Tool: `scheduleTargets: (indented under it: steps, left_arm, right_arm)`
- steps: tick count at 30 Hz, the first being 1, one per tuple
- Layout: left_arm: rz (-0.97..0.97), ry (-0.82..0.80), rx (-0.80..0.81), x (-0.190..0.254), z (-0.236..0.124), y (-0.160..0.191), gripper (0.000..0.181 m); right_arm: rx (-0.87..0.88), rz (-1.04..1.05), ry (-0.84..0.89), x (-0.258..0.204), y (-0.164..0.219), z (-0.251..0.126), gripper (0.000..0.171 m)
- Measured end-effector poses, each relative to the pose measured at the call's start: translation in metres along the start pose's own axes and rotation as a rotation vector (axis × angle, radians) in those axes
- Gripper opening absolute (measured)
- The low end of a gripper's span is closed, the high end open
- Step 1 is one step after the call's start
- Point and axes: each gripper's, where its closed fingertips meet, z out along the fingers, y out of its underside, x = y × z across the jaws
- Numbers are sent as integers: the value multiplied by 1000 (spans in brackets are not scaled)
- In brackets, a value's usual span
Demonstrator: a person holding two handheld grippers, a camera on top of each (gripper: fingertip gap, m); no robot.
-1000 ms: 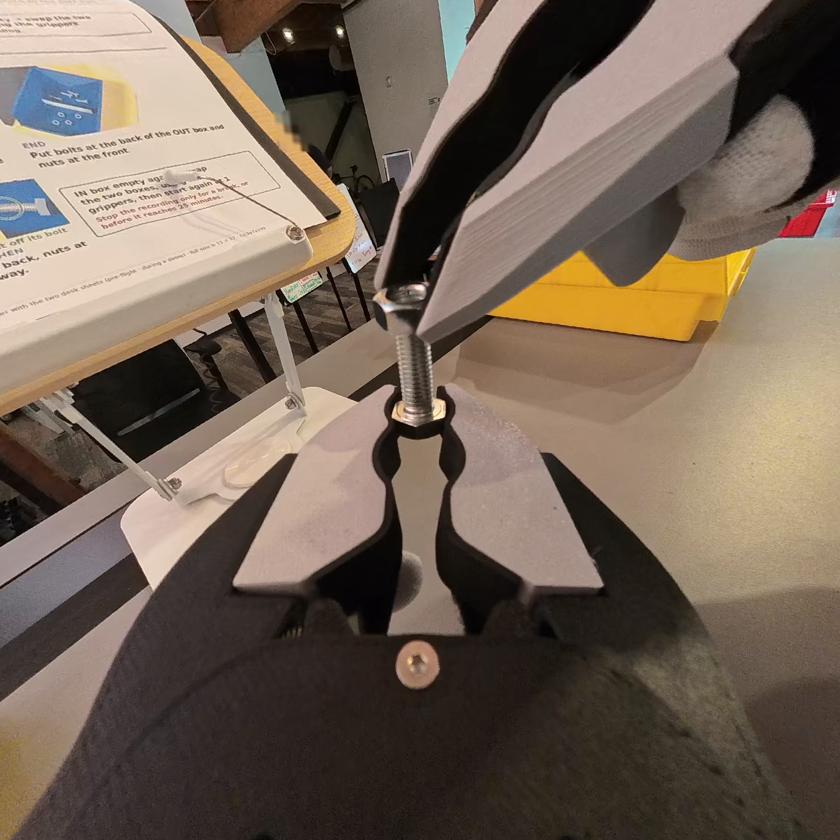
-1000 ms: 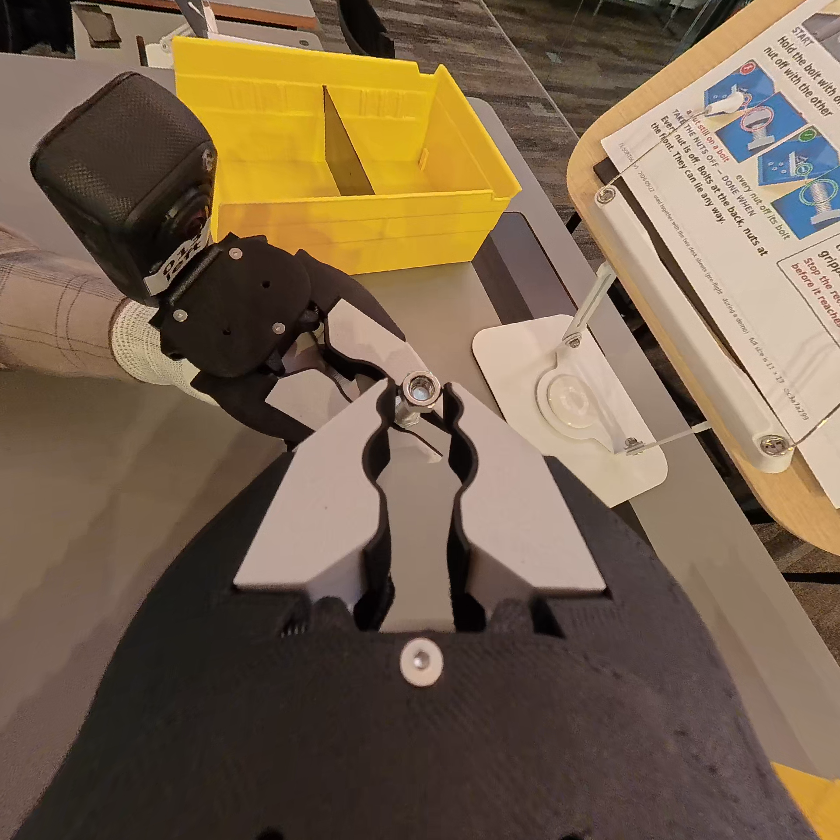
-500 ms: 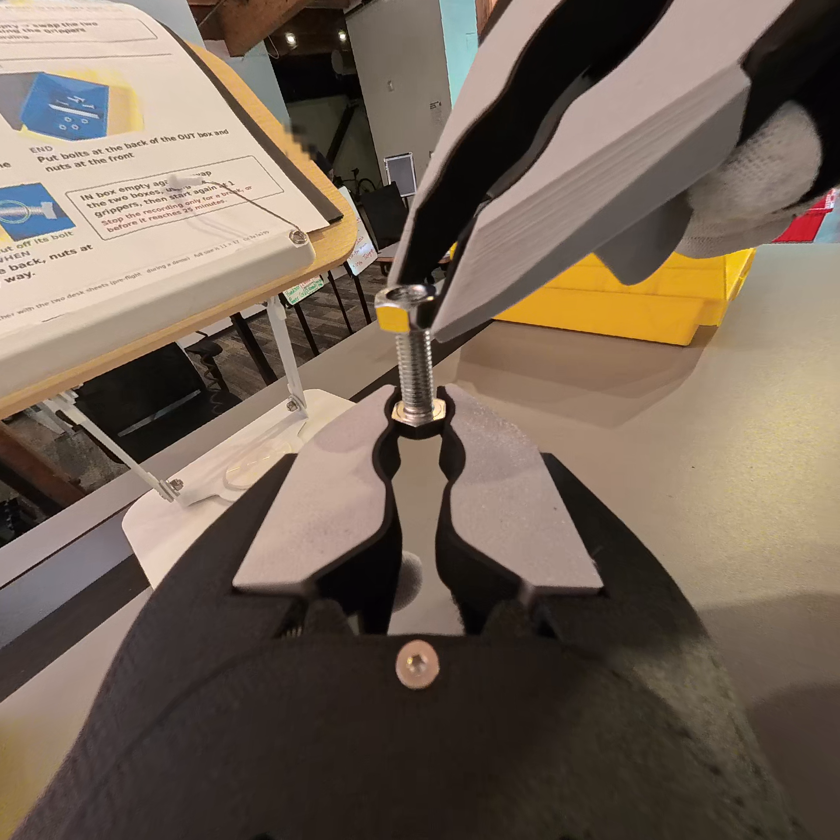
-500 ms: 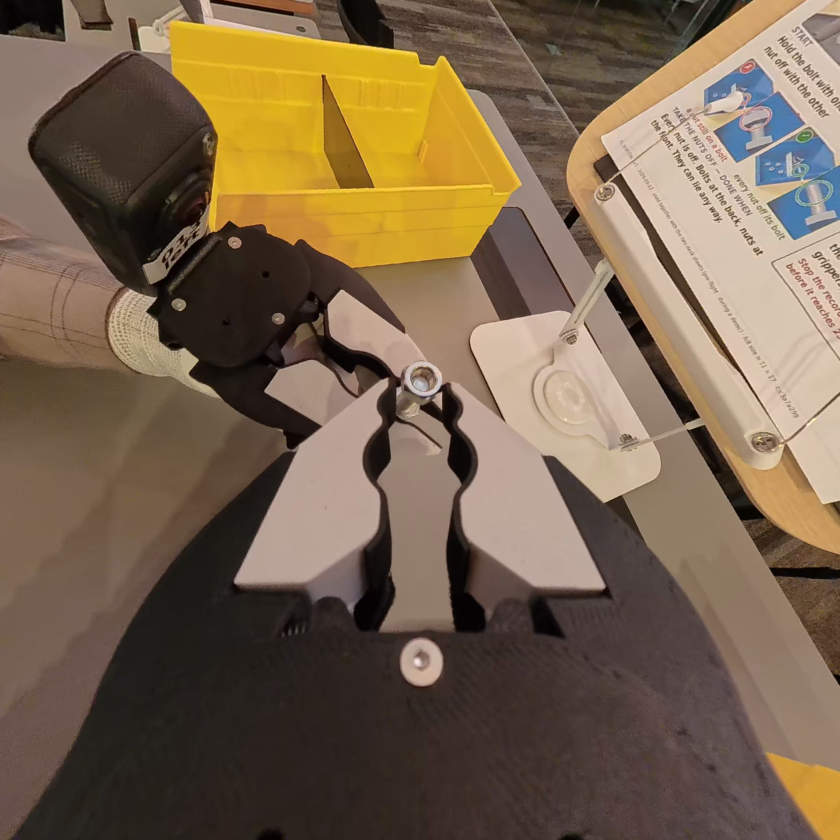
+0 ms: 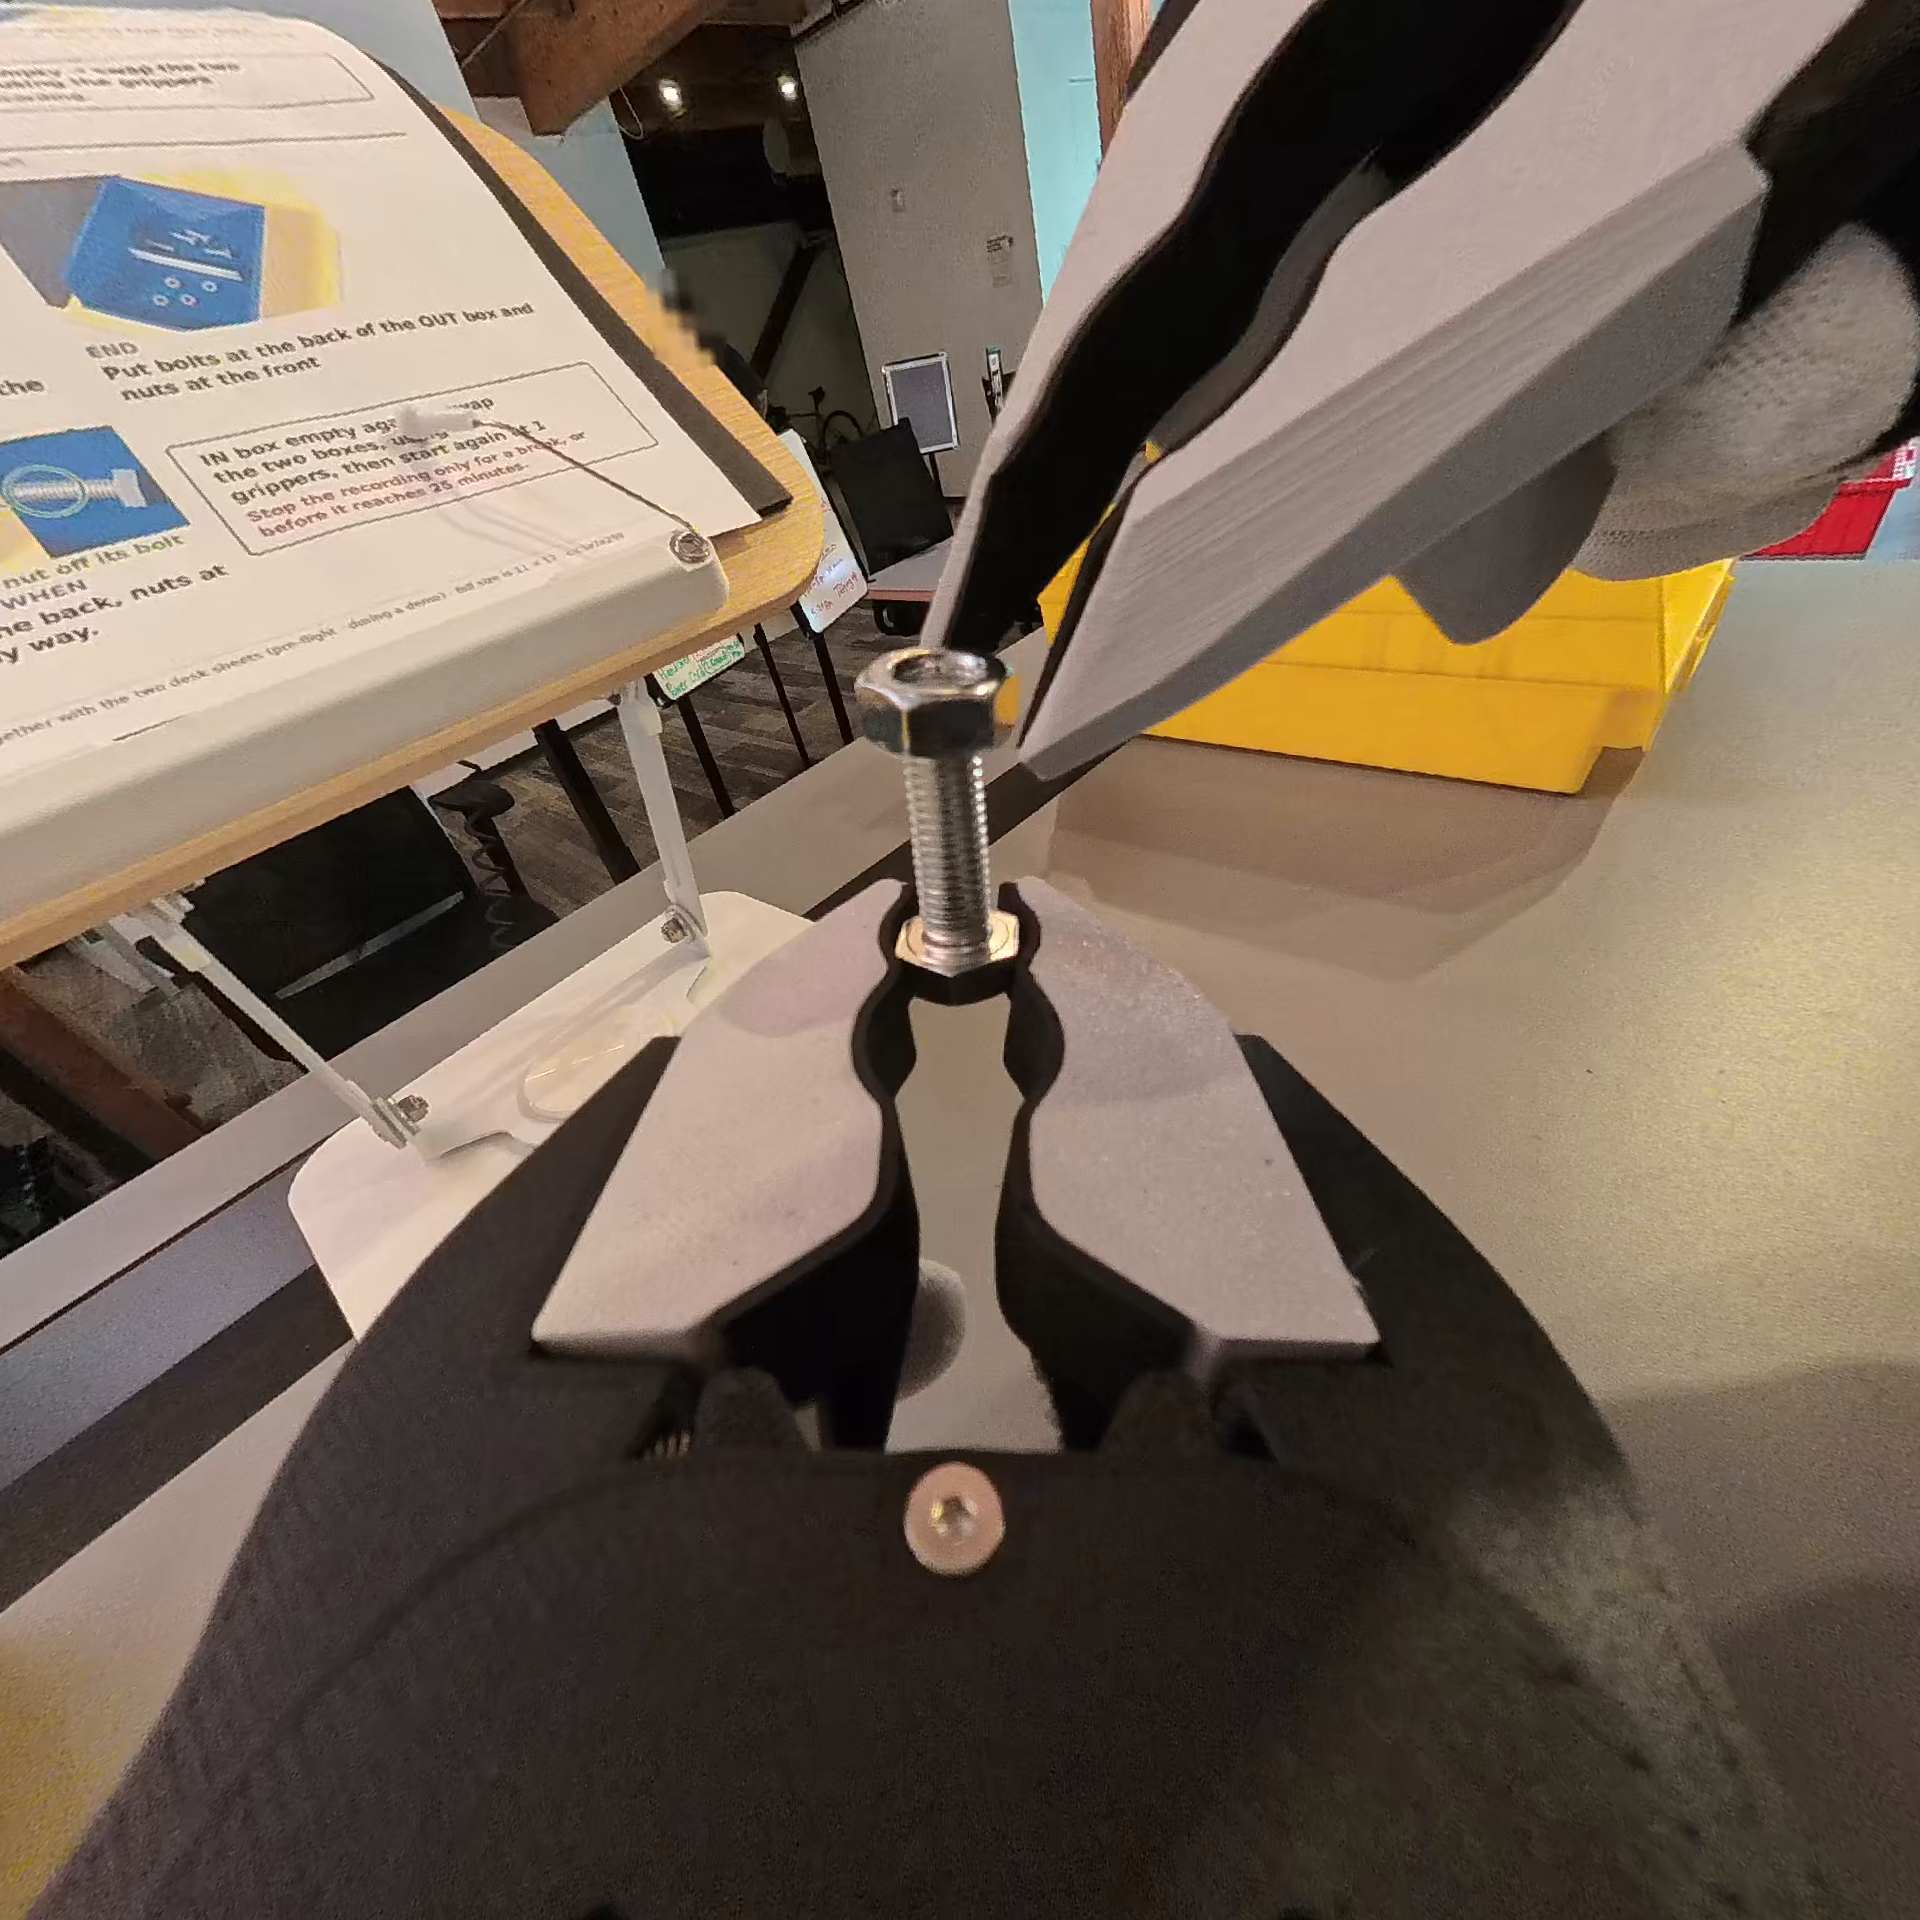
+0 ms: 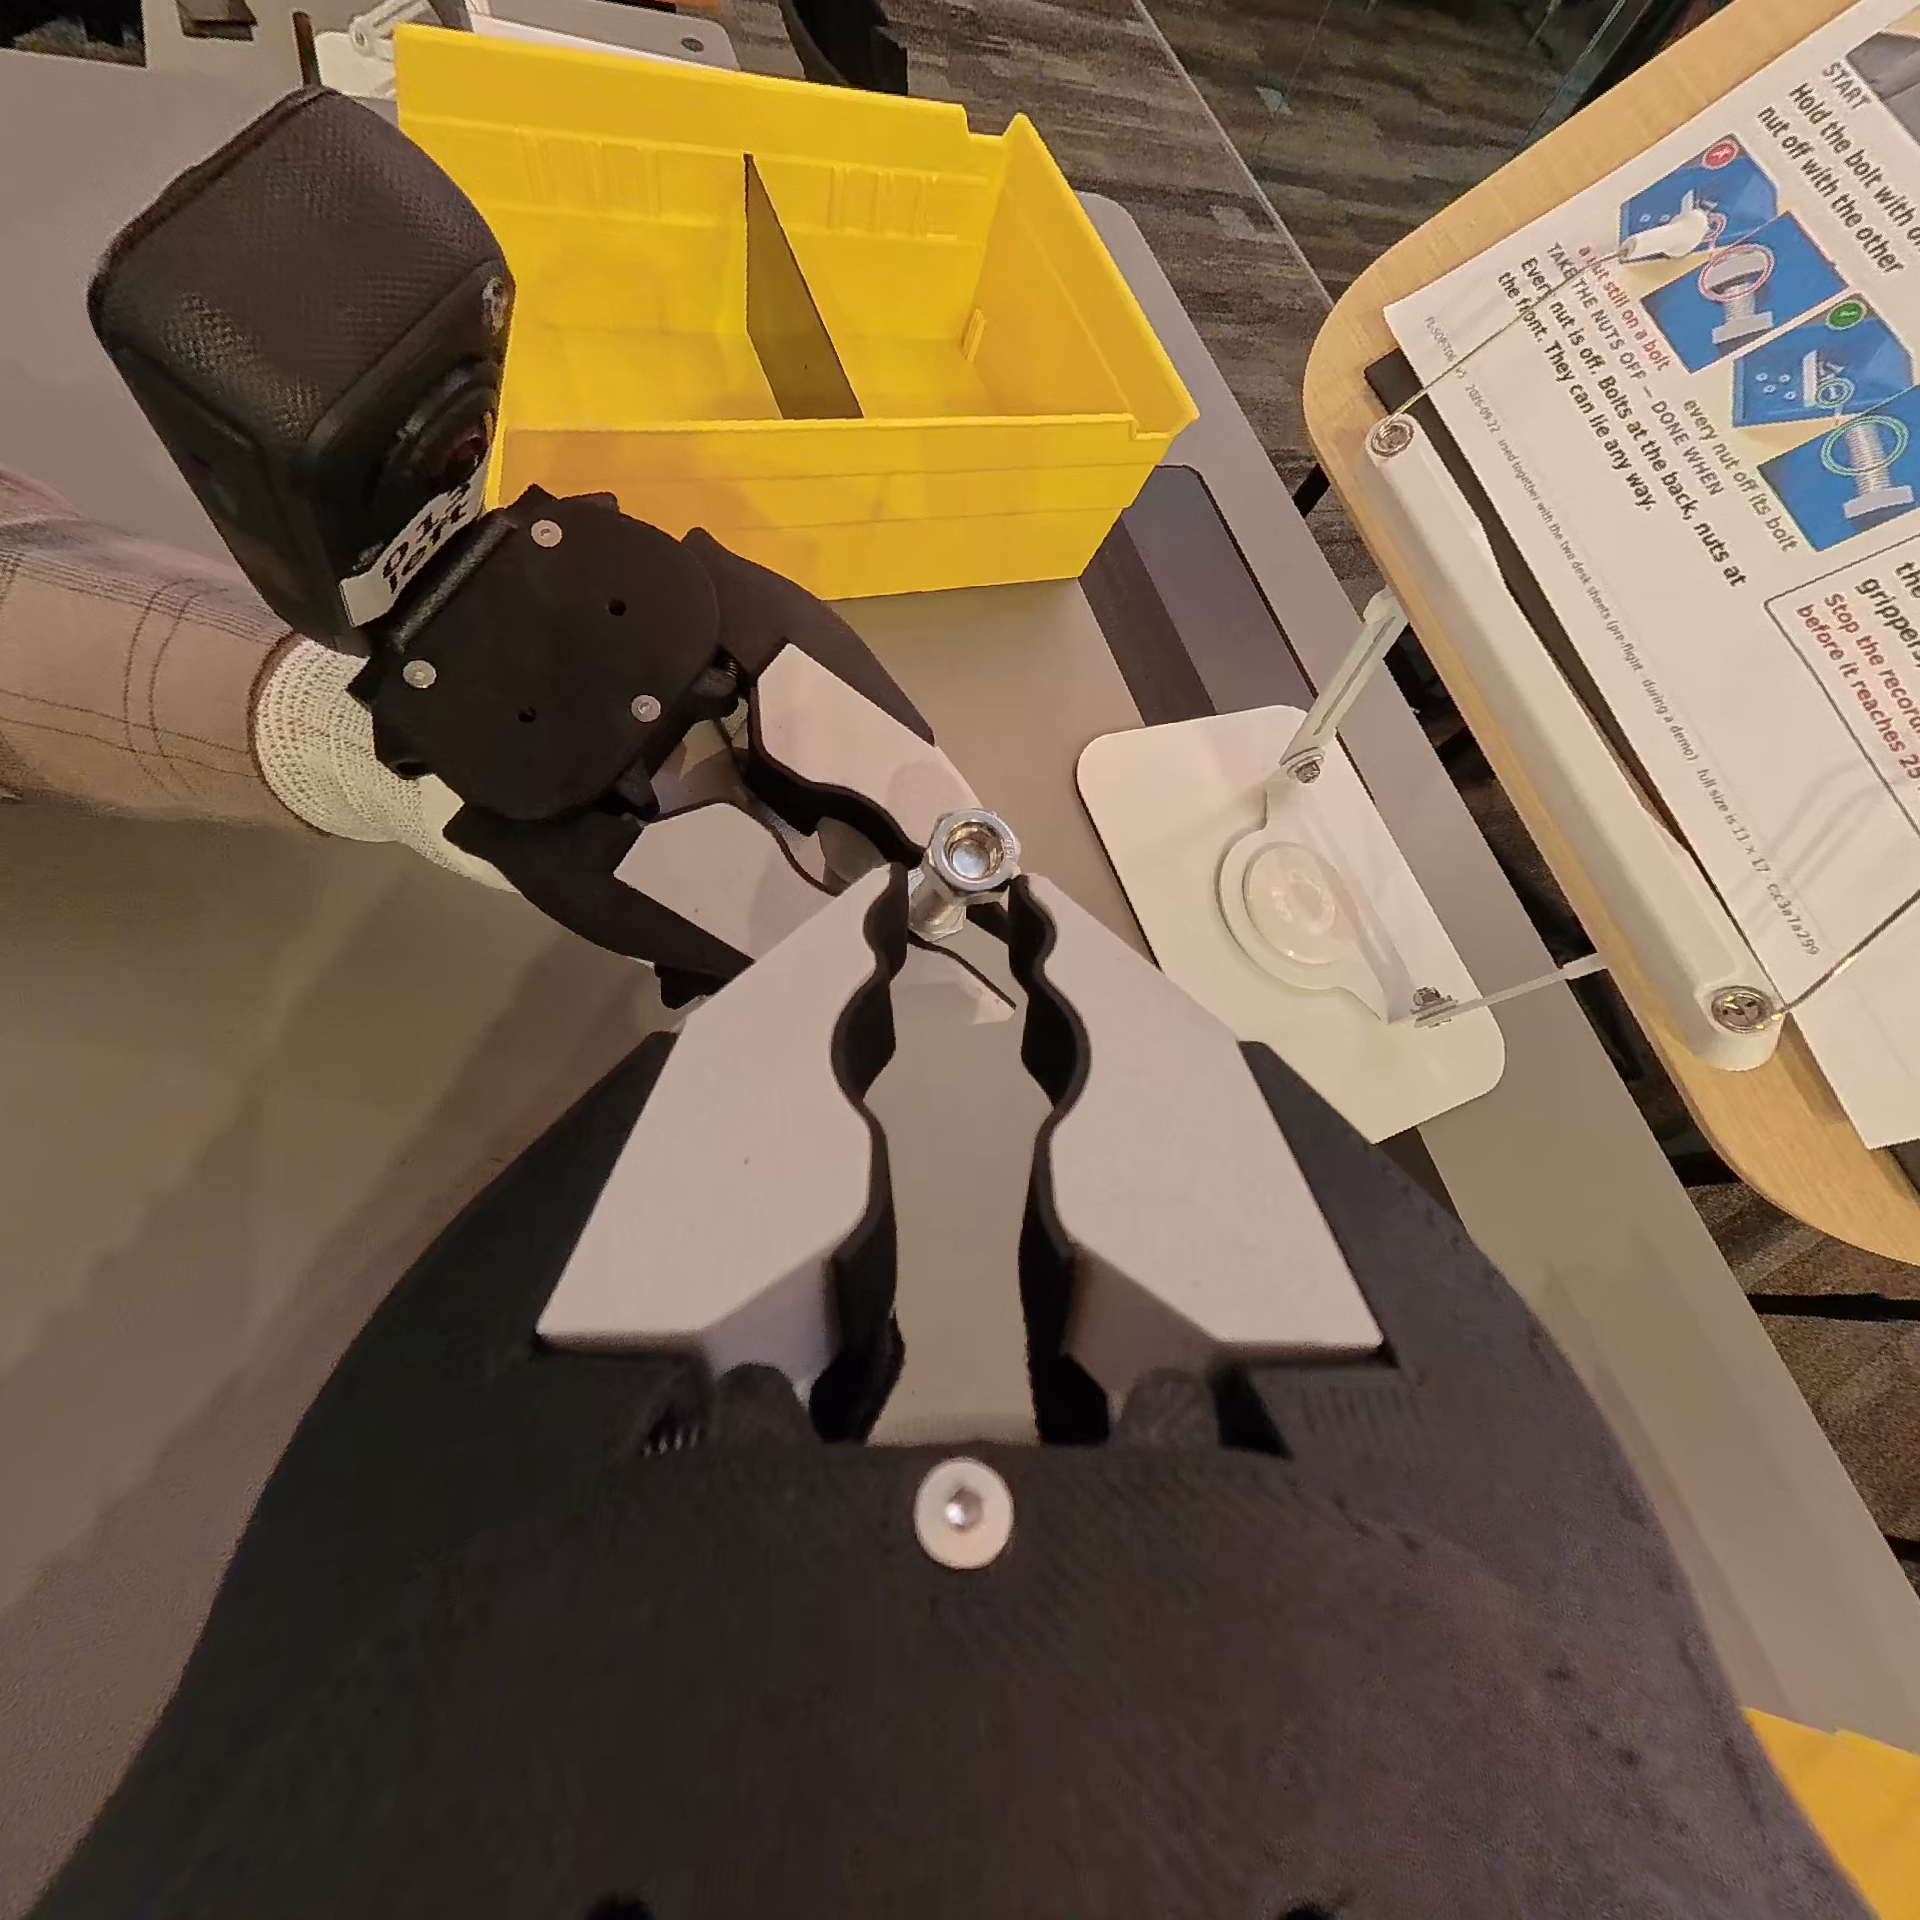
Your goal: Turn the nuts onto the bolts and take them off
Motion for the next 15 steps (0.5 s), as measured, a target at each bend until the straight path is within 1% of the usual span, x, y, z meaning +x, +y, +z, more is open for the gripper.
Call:
scheduleTargets:
  steps: [15]
  left_arm:
    - [-2,-4,1,-2,-1,0,14]
  right_arm:
    - [-10,-10,-10,-2,1,-1,15]
